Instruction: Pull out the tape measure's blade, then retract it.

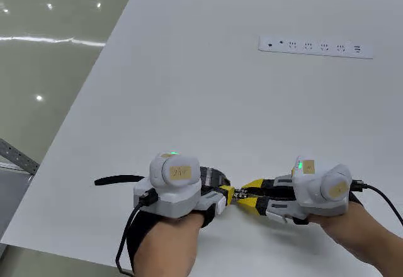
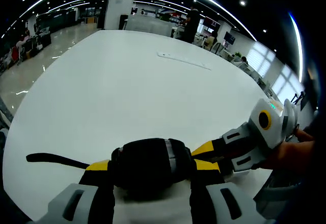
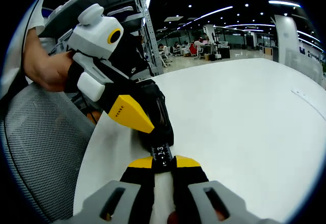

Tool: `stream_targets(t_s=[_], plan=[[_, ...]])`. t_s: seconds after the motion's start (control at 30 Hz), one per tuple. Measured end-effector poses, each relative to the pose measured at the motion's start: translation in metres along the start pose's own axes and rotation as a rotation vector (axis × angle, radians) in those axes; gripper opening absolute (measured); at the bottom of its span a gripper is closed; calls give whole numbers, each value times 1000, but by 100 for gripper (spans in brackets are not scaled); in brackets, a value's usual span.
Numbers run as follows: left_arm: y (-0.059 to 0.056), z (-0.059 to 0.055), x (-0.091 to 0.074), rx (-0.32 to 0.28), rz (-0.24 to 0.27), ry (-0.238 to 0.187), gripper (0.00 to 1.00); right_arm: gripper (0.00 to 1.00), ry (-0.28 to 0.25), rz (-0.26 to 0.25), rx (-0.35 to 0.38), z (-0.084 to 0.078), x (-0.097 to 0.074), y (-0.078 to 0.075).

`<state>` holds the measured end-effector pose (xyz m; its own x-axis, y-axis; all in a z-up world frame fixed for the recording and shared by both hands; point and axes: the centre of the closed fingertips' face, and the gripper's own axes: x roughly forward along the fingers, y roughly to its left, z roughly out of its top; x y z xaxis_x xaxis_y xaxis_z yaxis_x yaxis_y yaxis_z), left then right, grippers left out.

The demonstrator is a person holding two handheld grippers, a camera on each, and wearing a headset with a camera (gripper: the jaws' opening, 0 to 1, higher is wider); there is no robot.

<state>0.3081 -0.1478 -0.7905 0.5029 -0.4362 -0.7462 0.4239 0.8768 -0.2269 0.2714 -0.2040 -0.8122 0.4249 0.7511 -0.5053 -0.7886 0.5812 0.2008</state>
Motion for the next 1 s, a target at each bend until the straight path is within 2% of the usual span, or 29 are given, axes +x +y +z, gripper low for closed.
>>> stream_targets(t_s=[0.03, 0.07, 0.1, 0.37, 0.4, 0.53, 0.73, 1.0], plan=[[0, -1, 0, 7, -1, 11, 56, 11, 0, 0, 1, 0, 1, 0], [1, 0, 0, 1, 1, -1, 56, 11, 0, -1, 0, 1, 2, 1], [0, 0, 0, 2, 0, 8, 56, 11, -1, -2, 0, 1, 2, 1], [0, 0, -1, -8, -1, -1, 56, 11, 14, -8, -18, 4, 8, 1], [0, -1, -1, -4, -3, 12, 56, 11, 17, -8, -18, 4, 8, 1], [1, 1, -1, -9, -1, -5, 56, 11, 23, -13, -29, 5, 11, 2], [1, 0, -1, -4, -3, 2, 56, 11, 19, -20, -29, 5, 13, 1], [3, 2, -2, -1, -13, -14, 58, 13, 38, -17, -32, 5, 13, 1]])
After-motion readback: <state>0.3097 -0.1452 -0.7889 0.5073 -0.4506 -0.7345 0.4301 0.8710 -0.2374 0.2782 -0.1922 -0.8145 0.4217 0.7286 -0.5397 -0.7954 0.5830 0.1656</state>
